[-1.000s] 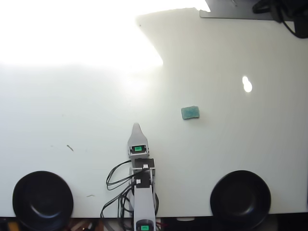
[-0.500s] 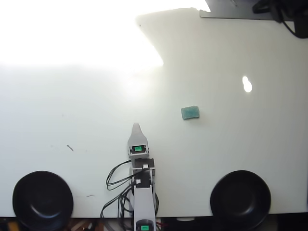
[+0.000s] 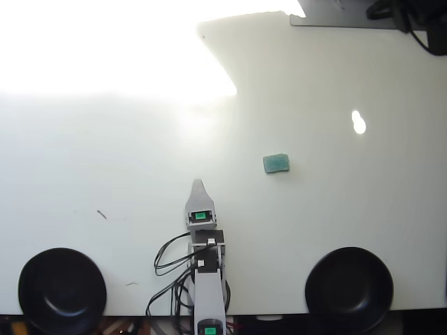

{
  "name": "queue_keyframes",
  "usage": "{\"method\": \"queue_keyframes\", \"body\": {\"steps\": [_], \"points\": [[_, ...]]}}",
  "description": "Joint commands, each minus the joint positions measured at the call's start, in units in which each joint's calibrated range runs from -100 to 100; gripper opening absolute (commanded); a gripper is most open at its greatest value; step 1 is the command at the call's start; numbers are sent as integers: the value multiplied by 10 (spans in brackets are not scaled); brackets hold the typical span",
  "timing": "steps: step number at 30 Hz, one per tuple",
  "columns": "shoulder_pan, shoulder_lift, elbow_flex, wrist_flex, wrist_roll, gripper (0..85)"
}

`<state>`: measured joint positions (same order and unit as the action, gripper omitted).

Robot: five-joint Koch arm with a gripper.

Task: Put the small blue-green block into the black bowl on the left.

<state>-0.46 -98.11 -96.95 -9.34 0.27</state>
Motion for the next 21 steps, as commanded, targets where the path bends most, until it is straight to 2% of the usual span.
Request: {"method": "queue_keyframes", "body": {"steps": [1, 6, 15, 21], "points": [[0, -11, 33, -66, 10, 479], [8, -13, 119, -139, 22, 475], [5, 6, 282, -268, 21, 464], [-31, 70, 391, -350, -10, 464]]}}
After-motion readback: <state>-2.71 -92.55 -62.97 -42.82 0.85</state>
